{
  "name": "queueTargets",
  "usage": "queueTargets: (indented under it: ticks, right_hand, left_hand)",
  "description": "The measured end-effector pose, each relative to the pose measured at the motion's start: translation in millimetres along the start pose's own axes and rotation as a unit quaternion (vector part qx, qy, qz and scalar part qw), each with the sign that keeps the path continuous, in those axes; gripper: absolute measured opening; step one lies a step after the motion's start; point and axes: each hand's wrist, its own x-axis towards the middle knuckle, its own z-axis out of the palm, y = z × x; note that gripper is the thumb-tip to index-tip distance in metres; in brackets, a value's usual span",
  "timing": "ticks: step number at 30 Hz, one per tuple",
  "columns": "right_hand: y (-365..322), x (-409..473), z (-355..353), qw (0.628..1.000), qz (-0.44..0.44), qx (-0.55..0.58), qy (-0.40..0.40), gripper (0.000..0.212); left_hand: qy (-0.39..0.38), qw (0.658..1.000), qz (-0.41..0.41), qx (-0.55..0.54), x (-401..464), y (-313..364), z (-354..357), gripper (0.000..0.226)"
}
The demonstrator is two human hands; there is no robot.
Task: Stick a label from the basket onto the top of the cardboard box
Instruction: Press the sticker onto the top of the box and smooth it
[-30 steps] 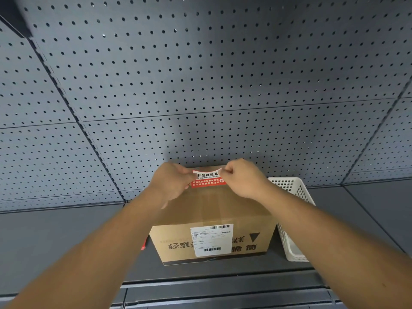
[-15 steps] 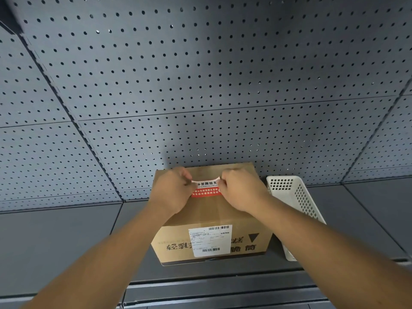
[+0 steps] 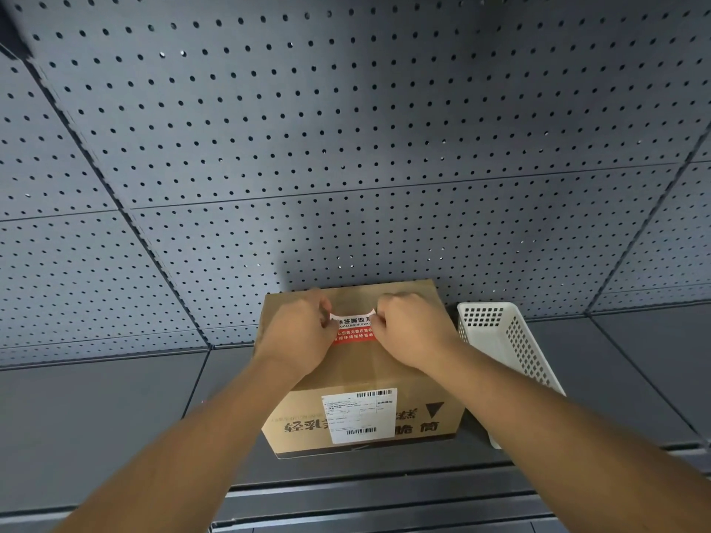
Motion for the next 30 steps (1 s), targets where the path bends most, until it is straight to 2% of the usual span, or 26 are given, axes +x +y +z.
queueTargets:
  ticks: [6,9,13,24,27,30]
  right_hand:
    - [2,-4,3,0.998,0.007,0.055,0.036,0.013]
    - [1,-9,2,0.996,-0.035,0.057,0.06,0.027]
    - [1,-10,-3,0.995,-0.095,0.024,0.007,0.035]
    - [8,-19,1,0.999,-0.042,0.014,0.001,0.036]
    - [7,-20,3,1.0,-0.027,0.009,-0.011,0.039]
    - [3,-28,-3,0.998,-0.055,0.012,-0.016,0.045]
  left_hand:
    - [0.016,1.0,0.018,0.009,-8,-1,3,0.011]
    - [0.019,0.997,0.078,0.02,-15,-2,8,0.029]
    - [0.004,0.988,0.123,0.096,-13,-6,8,0.037]
    - [0.062,0.984,0.122,0.118,-17,-20,13,0.021]
    - [0.049,0.984,0.116,0.128,-18,-19,12,0.026]
    - [0.034,0.984,0.129,0.118,-26,-15,7,0.037]
